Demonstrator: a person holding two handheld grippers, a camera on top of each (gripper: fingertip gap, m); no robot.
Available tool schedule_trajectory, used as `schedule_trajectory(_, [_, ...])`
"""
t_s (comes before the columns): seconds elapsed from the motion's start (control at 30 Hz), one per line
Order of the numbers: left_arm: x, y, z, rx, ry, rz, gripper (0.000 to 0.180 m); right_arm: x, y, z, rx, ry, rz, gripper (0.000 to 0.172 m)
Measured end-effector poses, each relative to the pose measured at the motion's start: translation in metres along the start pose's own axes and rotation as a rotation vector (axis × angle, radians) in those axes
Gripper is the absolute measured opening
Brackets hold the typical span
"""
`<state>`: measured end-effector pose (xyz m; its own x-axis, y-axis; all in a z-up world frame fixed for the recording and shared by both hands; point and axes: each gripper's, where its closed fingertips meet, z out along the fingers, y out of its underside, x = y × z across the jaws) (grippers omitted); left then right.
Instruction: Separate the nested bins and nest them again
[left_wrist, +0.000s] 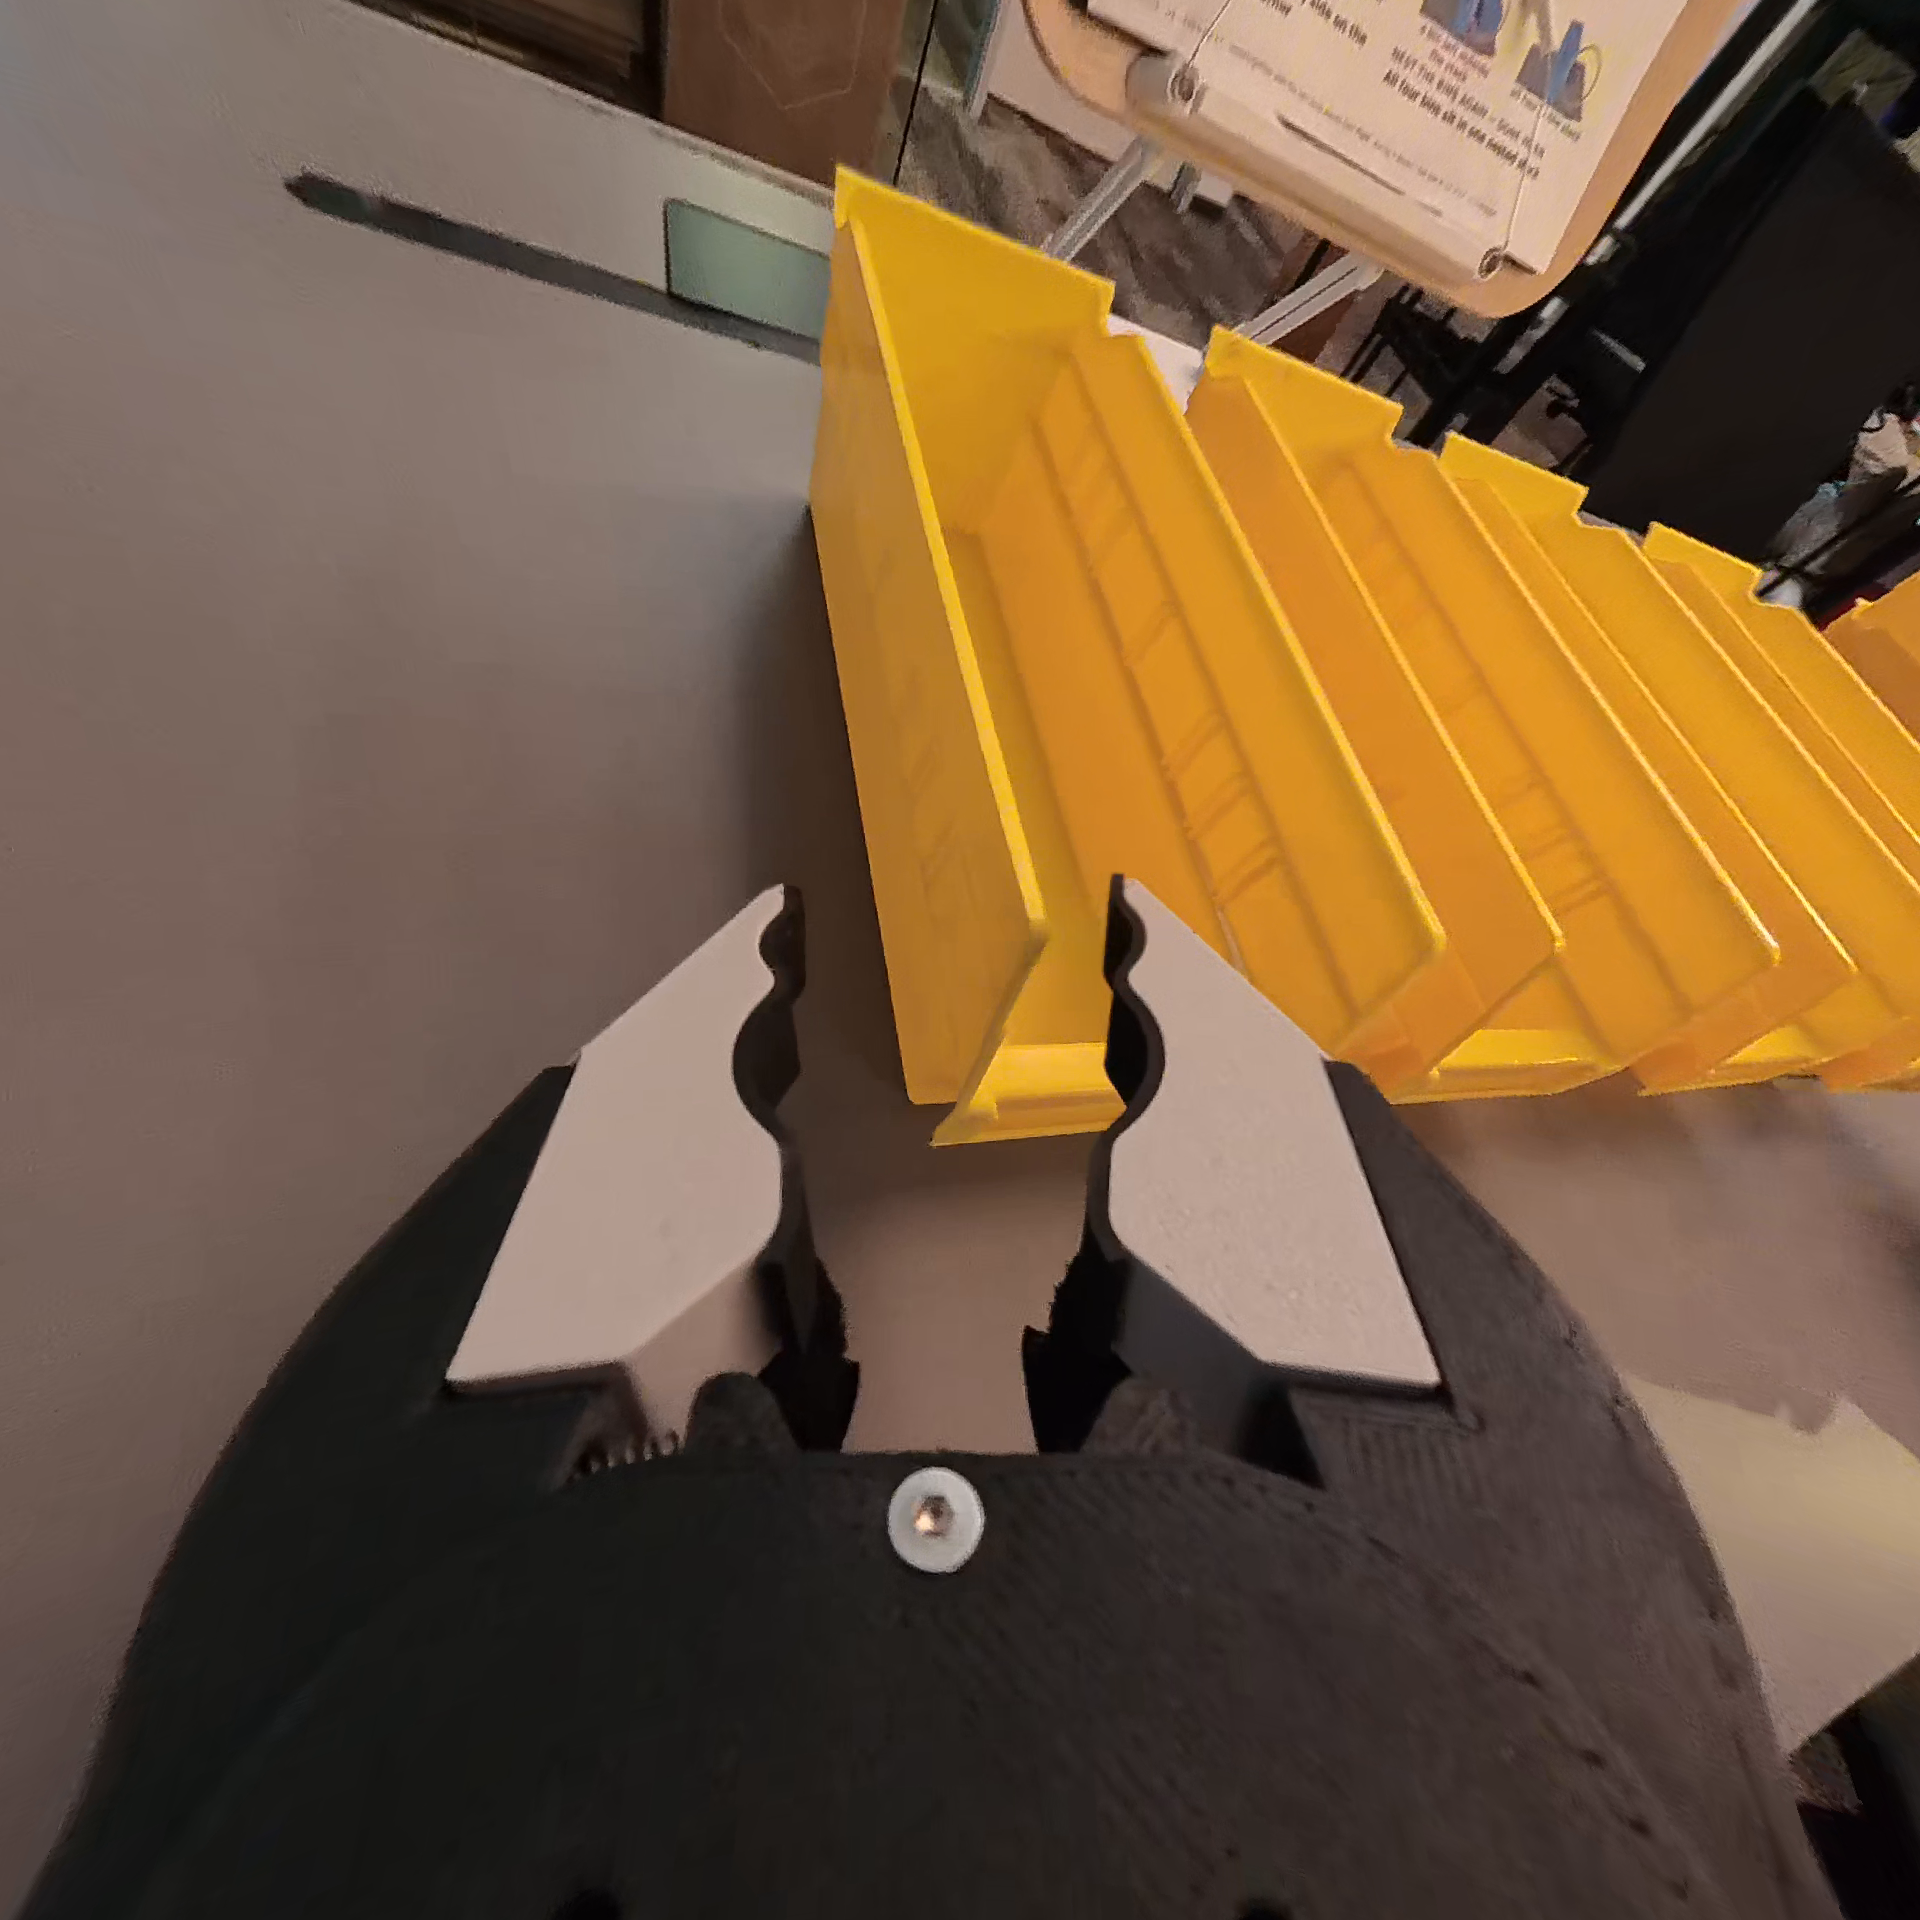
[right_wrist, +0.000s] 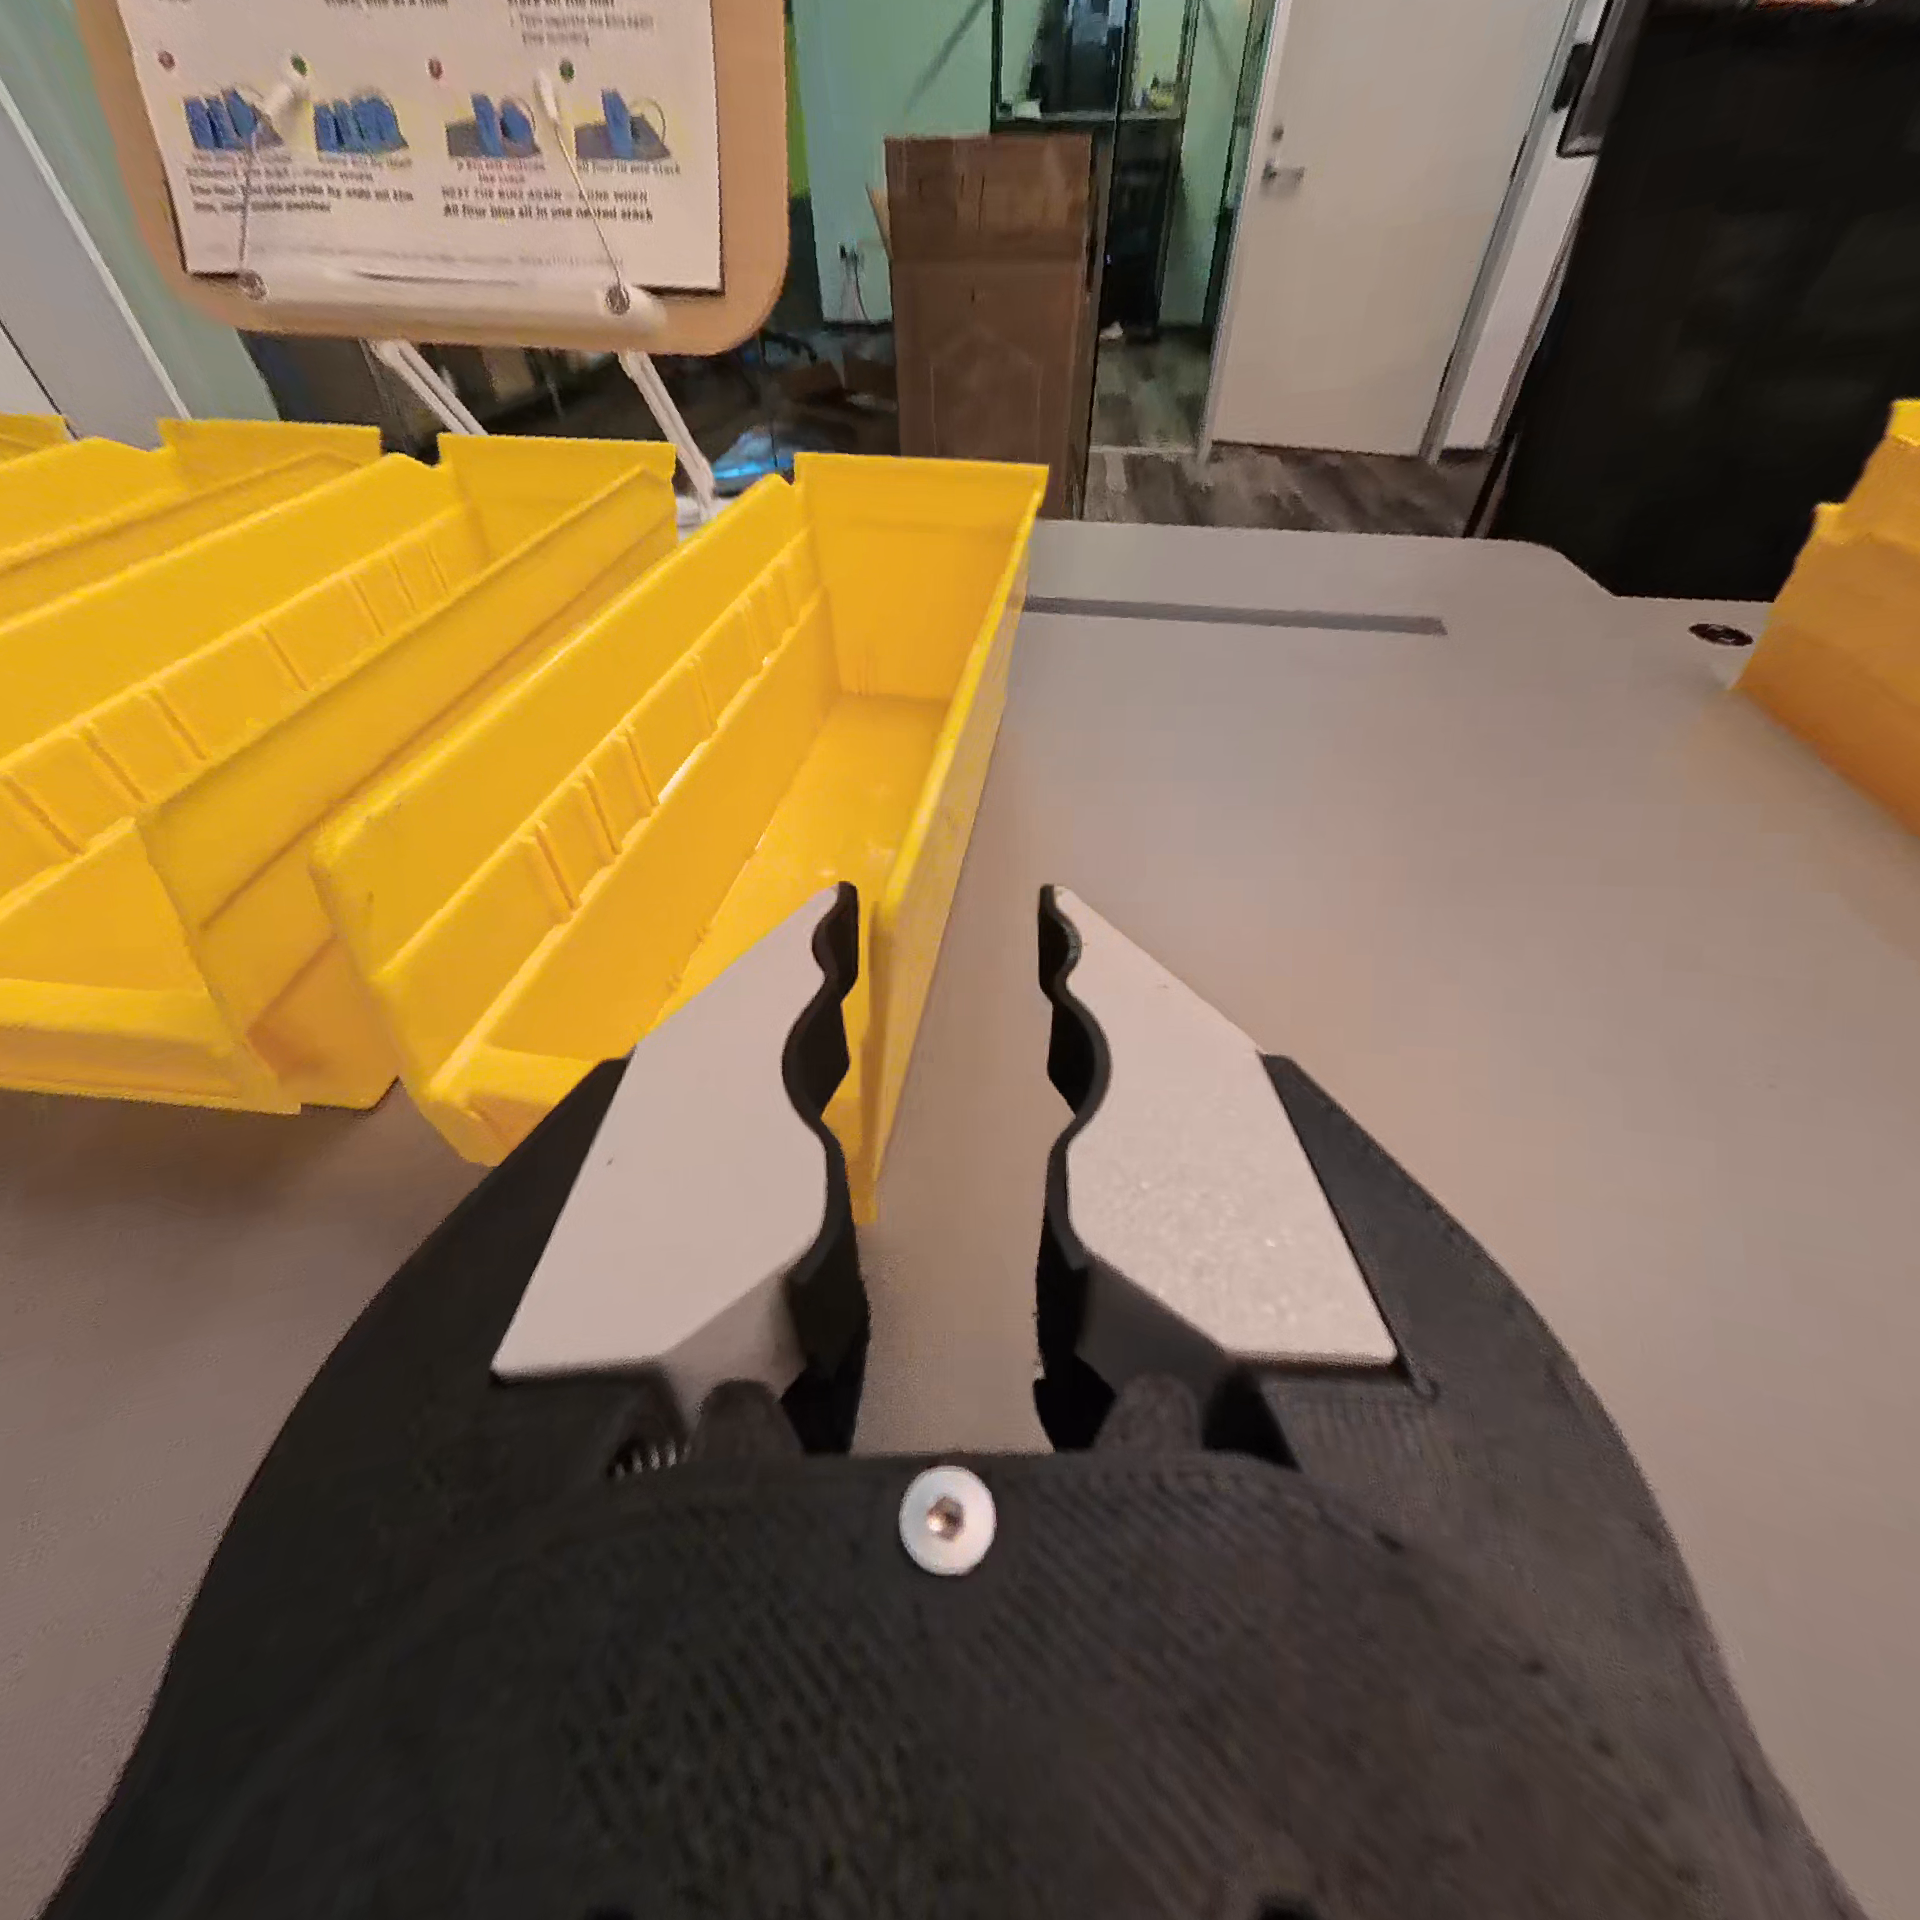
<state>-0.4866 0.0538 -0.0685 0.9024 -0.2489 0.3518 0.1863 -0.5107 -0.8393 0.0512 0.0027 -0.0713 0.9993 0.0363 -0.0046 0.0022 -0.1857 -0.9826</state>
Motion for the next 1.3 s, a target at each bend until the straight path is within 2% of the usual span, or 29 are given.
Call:
schedule_trajectory(0.1, [0.001,-0.009,-0.01,0.068,0.033,0.024,0.063,0.005,0.005,-0.008,0.043,-0.024,0.024,0.041])
schedule_trajectory(0.2, [0.017,-0.026,-0.022,0.194,0.169,0.069,0.075,0.008,0.003,-0.013,0.086,-0.021,0.041,0.042])
schedule_trajectory(0.3, [0.023,-0.05,-0.037,0.304,0.237,0.104,0.071,0.01,0.0,-0.012,0.101,0.005,0.023,0.047])
schedule_trajectory(0.43, [0.028,-0.068,-0.04,0.308,0.29,0.107,0.079,0.011,0.003,-0.008,0.086,0.027,-0.005,0.05])
schedule_trajectory(0.57, [0.026,-0.065,-0.024,0.197,0.255,0.126,0.082,0.011,0.004,-0.008,0.088,0.023,-0.001,0.05])
schedule_trajectory(0.73, [0.018,-0.056,0.002,-0.082,0.162,0.066,0.088,0.01,0.005,-0.007,0.079,0.019,-0.004,0.049])
schedule_trajectory(0.83, [0.022,-0.065,0.012,-0.13,0.107,0.093,0.091,0.01,0.006,-0.007,0.075,0.028,-0.022,0.048])
schedule_trajectory(0.9, [0.024,-0.069,0.019,-0.173,0.065,0.099,0.099,0.01,0.006,-0.007,0.073,0.033,-0.029,0.048])
schedule_trajectory(1.03, [0.045,-0.075,0.034,-0.259,0.08,0.106,0.108,0.009,0.006,-0.007,0.073,0.03,-0.032,0.047])
schedule_trajectory(1.17, [0.05,-0.071,0.052,-0.358,0.004,0.144,0.116,0.009,0.001,-0.011,0.106,0.031,-0.045,0.043])
schedule_trajectory(1.23, [0.052,-0.066,0.062,-0.446,-0.039,0.15,0.132,0.008,0.0,-0.012,0.11,0.027,-0.043,0.043])
schedule_trajectory(1.3, [0.042,-0.065,0.072,-0.53,-0.134,0.186,0.139,0.008,0.0,-0.011,0.111,0.021,-0.039,0.043])
